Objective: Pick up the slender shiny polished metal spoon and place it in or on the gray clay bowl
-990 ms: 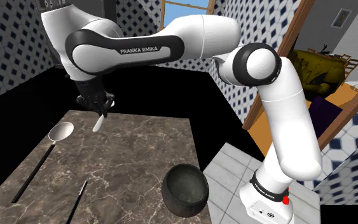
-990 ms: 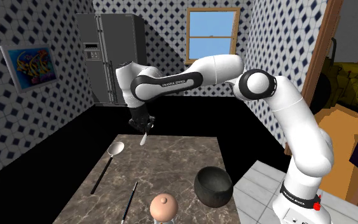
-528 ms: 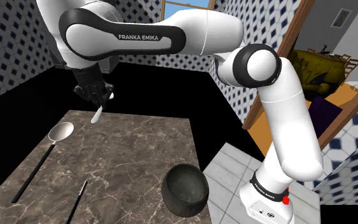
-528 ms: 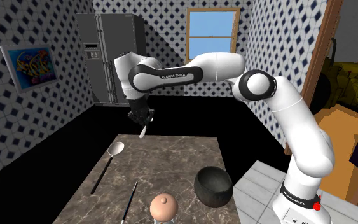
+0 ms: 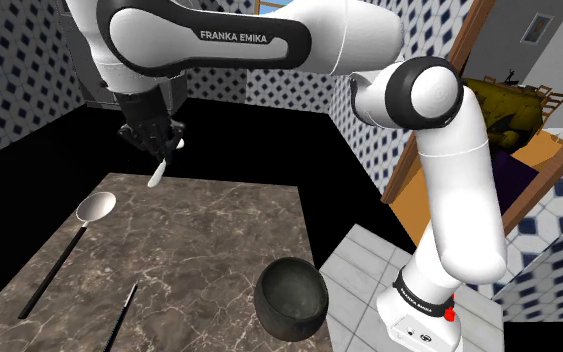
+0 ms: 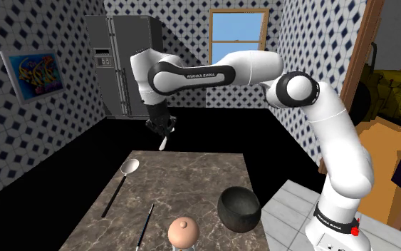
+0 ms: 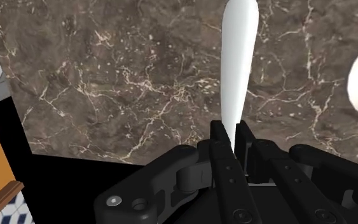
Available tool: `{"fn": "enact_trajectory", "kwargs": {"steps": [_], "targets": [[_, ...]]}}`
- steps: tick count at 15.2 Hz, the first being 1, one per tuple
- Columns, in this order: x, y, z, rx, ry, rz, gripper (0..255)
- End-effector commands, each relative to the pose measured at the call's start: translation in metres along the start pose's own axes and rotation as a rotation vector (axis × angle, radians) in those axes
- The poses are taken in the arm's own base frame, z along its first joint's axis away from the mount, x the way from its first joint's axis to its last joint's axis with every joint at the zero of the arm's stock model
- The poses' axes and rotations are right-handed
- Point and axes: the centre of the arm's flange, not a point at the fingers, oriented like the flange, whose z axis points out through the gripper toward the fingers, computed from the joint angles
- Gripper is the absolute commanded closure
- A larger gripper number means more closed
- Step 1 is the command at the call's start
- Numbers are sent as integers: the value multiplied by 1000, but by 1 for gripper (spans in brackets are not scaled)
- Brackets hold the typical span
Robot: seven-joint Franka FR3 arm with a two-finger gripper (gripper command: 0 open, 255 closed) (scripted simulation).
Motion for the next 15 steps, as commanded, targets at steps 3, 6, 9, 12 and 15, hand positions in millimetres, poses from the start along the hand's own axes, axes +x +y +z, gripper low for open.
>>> {"fn": "enact_trajectory", "kwargs": {"steps": [3, 6, 9, 12, 15], "targets": [[-37, 38, 0, -1, 1, 1, 255], [-64, 67, 0, -1, 1, 1, 255], [-92, 96, -1, -1, 1, 1, 255], [-119, 124, -2, -1, 1, 1, 255], [-146, 153, -2, -1, 1, 1, 255]]}}
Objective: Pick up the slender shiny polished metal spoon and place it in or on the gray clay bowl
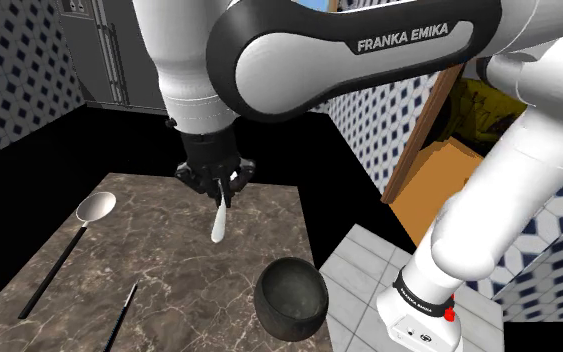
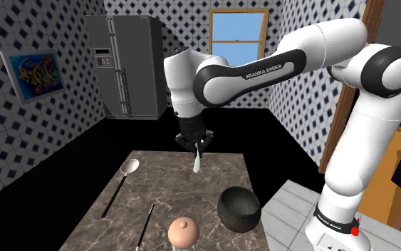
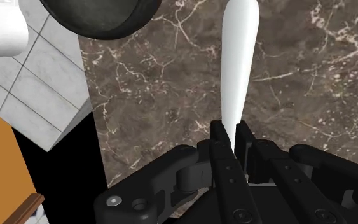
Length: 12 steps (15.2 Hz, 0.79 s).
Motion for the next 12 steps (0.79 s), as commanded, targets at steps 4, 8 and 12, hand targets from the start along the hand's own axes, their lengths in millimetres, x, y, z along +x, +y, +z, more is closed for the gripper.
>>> {"fn": "enact_trajectory", "kwargs": {"steps": [4, 8, 12], "targets": [[-43, 49, 1, 1, -1, 2, 255], [-80, 87, 0, 1, -1, 2, 255], [-116, 125, -1, 1, -1, 2, 255]]}}
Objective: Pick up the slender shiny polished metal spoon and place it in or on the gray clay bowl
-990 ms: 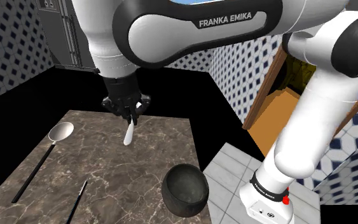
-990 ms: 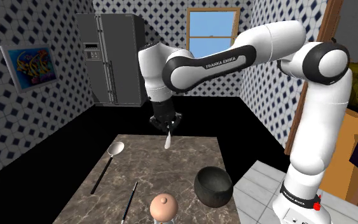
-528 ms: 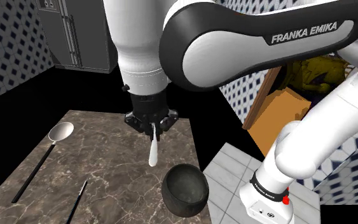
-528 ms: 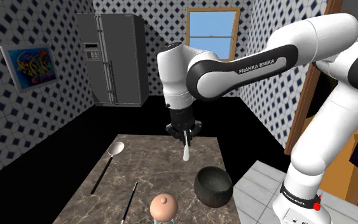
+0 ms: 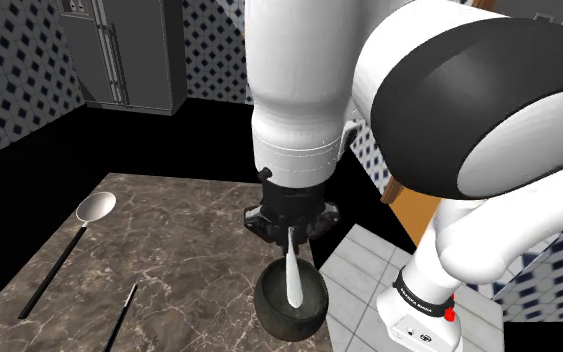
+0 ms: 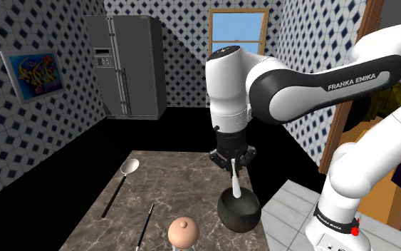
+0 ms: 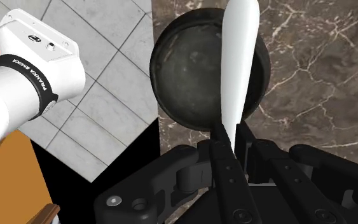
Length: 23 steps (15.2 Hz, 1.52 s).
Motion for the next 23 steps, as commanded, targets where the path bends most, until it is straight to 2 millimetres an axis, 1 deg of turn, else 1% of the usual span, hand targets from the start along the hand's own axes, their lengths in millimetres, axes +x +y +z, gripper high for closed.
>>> {"fn": "enact_trajectory", "kwargs": {"steps": [1, 16, 23], "targets": [[-19, 23, 1, 1, -2, 1, 255], [-30, 11, 80, 1, -2, 1, 255], [-30, 11, 80, 1, -2, 1, 255]]}}
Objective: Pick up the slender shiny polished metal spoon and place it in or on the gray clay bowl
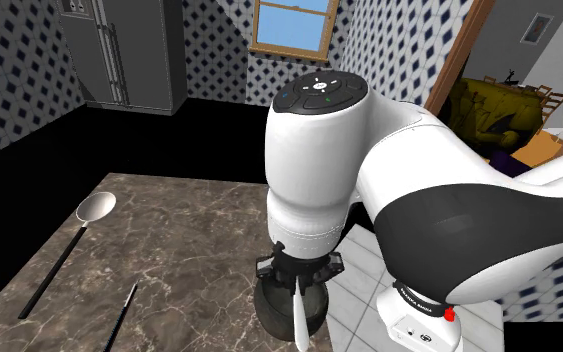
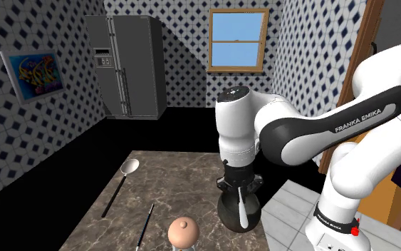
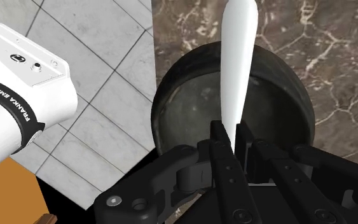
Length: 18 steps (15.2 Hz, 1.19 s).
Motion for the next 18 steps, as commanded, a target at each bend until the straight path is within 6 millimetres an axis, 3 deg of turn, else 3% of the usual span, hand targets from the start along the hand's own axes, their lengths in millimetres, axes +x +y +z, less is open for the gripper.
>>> {"fn": "enact_trajectory", "kwargs": {"steps": [1, 2, 7, 11, 18], "targets": [[0, 0, 0, -1, 0, 0, 255], [0, 0, 0, -1, 0, 0, 0], [0, 0, 0, 0, 0, 0, 0], [0, 0, -50, -1, 0, 0, 0], [0, 0, -50, -1, 0, 0, 0]]}}
